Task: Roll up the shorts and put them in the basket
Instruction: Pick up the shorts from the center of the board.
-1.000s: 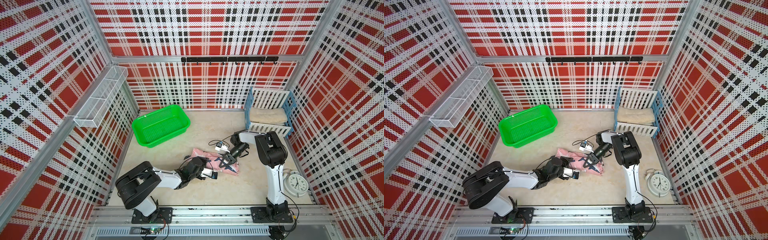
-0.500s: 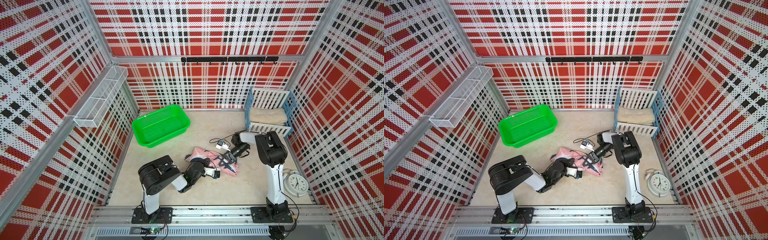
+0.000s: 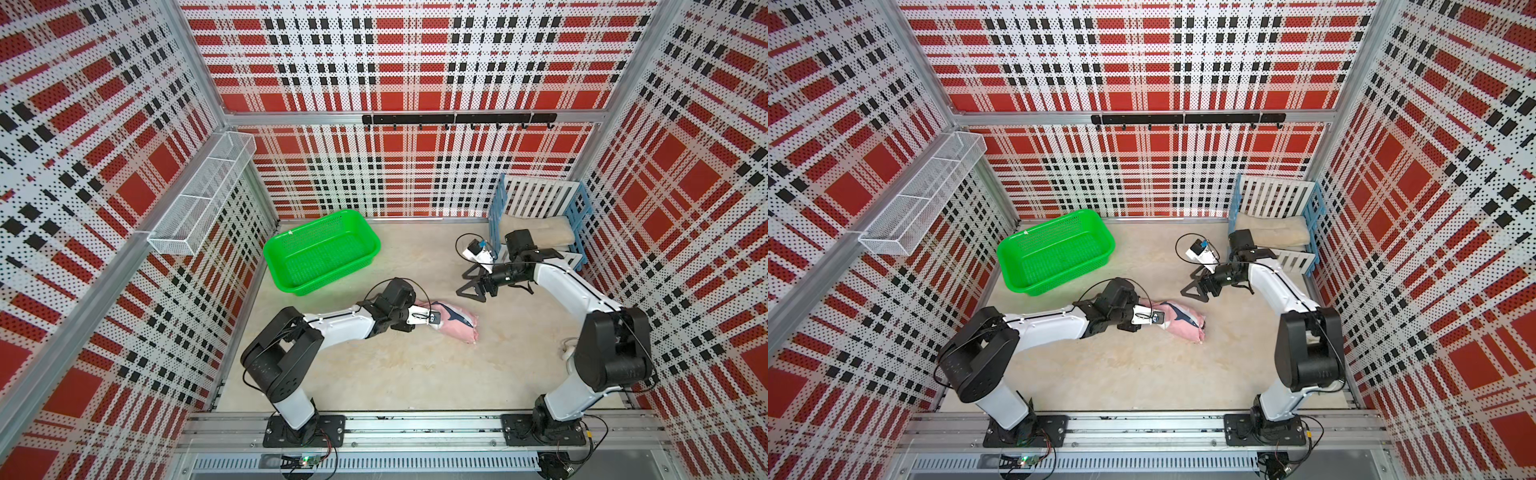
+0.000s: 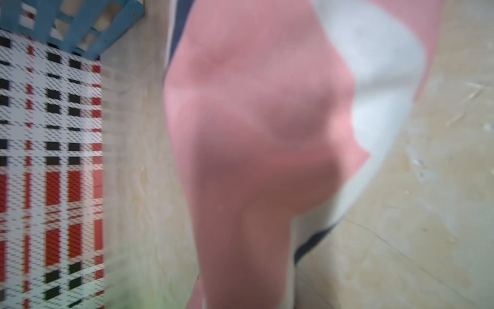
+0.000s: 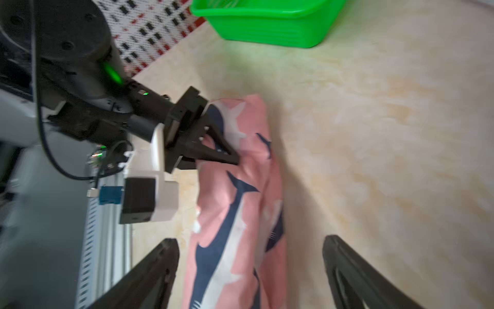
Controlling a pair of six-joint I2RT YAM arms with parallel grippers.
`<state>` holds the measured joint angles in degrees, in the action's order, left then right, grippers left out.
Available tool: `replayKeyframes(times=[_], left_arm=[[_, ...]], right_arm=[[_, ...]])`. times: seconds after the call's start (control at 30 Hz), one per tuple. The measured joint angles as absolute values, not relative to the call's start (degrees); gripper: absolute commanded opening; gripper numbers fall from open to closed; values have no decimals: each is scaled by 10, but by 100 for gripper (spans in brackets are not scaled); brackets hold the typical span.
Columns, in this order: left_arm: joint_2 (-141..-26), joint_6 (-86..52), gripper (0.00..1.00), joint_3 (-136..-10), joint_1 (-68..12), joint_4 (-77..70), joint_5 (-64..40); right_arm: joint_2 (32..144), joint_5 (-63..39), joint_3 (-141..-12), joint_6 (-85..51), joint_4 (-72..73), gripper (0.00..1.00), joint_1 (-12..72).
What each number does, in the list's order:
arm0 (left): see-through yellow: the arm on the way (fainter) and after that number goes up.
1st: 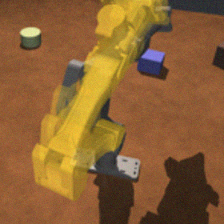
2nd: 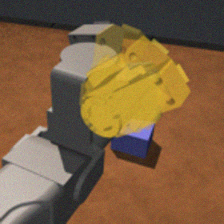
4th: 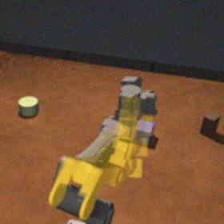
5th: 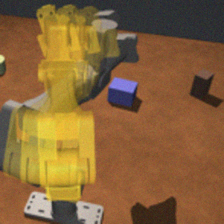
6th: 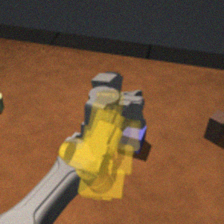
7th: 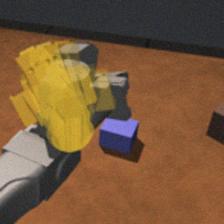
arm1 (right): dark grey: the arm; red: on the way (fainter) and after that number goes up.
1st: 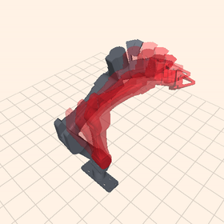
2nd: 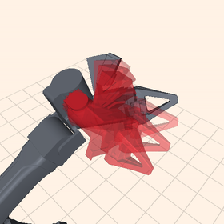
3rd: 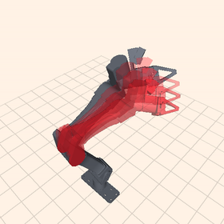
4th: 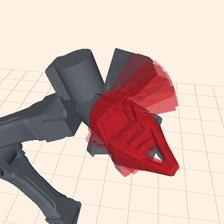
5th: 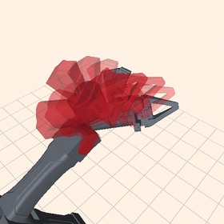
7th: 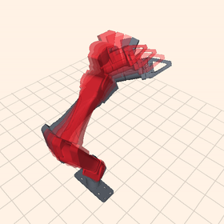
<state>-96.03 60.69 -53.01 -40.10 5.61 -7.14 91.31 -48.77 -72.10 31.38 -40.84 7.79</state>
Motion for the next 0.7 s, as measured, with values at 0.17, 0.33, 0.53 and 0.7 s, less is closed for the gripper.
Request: replayKeyframes(times=[0.17, 0.33, 0.53, 0.7], left_arm=[[-959, 552, 0, -616, -361, 175, -108], [-933, 508, 0, -683, -324, 219, -106], [-915, 495, 0, -736, -272, 231, -40], [-915, 499, 0, -763, -202, 222, 35]], right_arm=[[860, -353, -699, 240, -316, 92, 78], [819, -249, -678, 203, -272, 93, 78], [806, -195, -663, 194, -258, 94, 78], [806, -175, -644, 197, -267, 94, 78]])
